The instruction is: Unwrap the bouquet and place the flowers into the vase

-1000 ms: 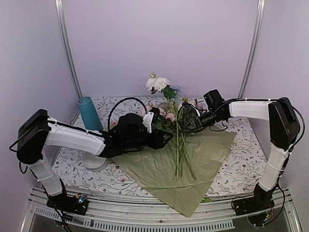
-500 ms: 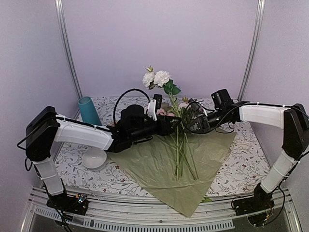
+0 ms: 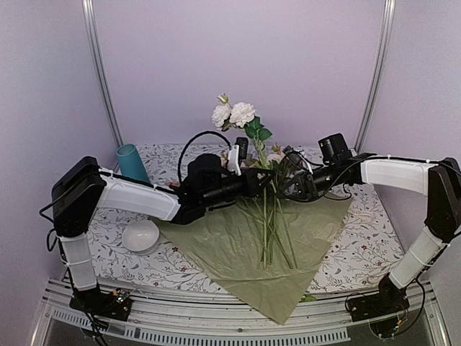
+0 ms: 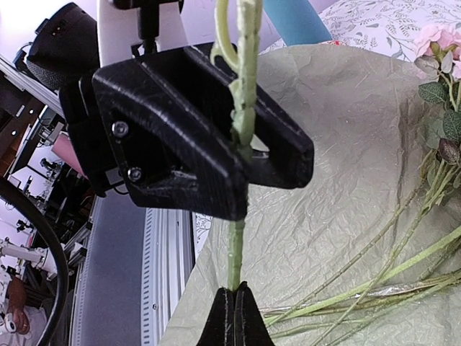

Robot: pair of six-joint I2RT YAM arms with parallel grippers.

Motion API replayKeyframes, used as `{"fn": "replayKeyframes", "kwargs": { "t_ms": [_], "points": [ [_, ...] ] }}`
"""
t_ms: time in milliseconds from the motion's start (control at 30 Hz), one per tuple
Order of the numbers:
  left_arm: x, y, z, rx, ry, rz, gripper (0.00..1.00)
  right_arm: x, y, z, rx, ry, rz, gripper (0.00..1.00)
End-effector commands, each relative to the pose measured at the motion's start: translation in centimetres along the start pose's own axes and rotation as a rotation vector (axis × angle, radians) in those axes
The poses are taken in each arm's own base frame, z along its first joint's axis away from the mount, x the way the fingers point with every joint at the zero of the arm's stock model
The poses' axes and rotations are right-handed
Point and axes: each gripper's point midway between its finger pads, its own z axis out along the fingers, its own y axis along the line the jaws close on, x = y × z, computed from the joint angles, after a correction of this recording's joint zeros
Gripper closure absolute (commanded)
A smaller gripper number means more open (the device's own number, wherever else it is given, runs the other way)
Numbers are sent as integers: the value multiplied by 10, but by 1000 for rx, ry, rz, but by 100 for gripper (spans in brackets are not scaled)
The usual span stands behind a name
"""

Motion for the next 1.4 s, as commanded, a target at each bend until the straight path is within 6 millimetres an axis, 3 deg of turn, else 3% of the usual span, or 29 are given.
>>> {"fn": "replayKeyframes", "kwargs": {
  "t_ms": [0, 100, 200, 333, 433, 600, 800, 1033, 1167, 1367],
  "points": [
    [-15, -5, 4, 54, -39, -10, 91, -6, 9, -5, -13, -27, -63, 100],
    [-15, -6, 2, 63, -38, -11, 100, -4, 4, -4, 2, -24, -67, 99],
    [-16, -7, -4, 64, -40, -6, 100, -6, -1, -12, 36, -38, -86, 73],
    [-25, -14, -19, 67, -39, 3, 100, -8, -7, -38, 78, -87, -149, 53],
    [-34, -20, -34, 60, -13, 24, 100, -9, -23, -65, 159, -138, -180, 47],
    [-59, -21, -65, -5, 60, 115, 100, -10, -52, -110, 266, -207, -150, 46],
    [-121, -10, -118, -156, 55, 240, 100, -3, -66, -137, 288, -255, -108, 44],
    [-211, 17, -173, -387, -44, 388, 100, 1, -75, -136, 308, -238, -102, 42],
    [-260, 52, -202, -619, -49, 441, 100, 3, -80, -137, 333, -225, -99, 41],
    [-335, 53, -238, -723, -175, 499, 100, 3, -80, -137, 335, -220, -105, 39]
  ]
}}
